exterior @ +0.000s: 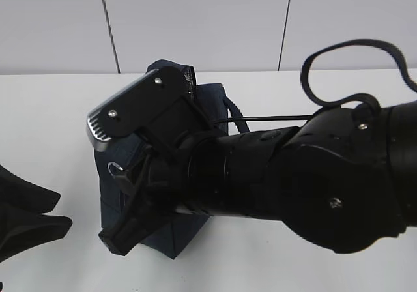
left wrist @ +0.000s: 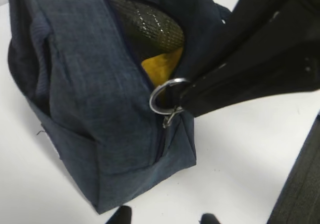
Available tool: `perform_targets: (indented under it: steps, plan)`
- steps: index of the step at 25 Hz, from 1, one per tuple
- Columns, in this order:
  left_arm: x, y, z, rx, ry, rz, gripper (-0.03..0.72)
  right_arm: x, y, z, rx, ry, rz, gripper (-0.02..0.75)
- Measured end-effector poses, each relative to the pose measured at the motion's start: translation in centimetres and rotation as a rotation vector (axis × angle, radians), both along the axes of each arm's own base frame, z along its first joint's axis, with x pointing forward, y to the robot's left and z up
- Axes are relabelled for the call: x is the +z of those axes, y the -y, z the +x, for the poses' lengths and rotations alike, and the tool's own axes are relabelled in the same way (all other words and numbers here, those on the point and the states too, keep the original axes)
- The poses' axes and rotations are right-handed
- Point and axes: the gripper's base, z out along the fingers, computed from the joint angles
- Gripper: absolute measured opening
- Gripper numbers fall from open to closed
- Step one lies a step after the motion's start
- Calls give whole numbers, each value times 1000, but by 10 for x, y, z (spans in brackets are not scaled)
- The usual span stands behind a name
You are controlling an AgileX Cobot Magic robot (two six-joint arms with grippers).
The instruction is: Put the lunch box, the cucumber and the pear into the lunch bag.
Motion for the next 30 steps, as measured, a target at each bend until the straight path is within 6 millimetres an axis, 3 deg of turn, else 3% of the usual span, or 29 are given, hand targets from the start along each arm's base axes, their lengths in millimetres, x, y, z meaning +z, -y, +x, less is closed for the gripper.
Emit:
perform_targets:
  steps: [15,30]
  plan:
    - [-23,11,30,-88,77,40,278,0,0,0,7,-2,-11,0]
    - [-38,23,67,-91,19,56,278,-1,0,-1,8,-8,-17,0]
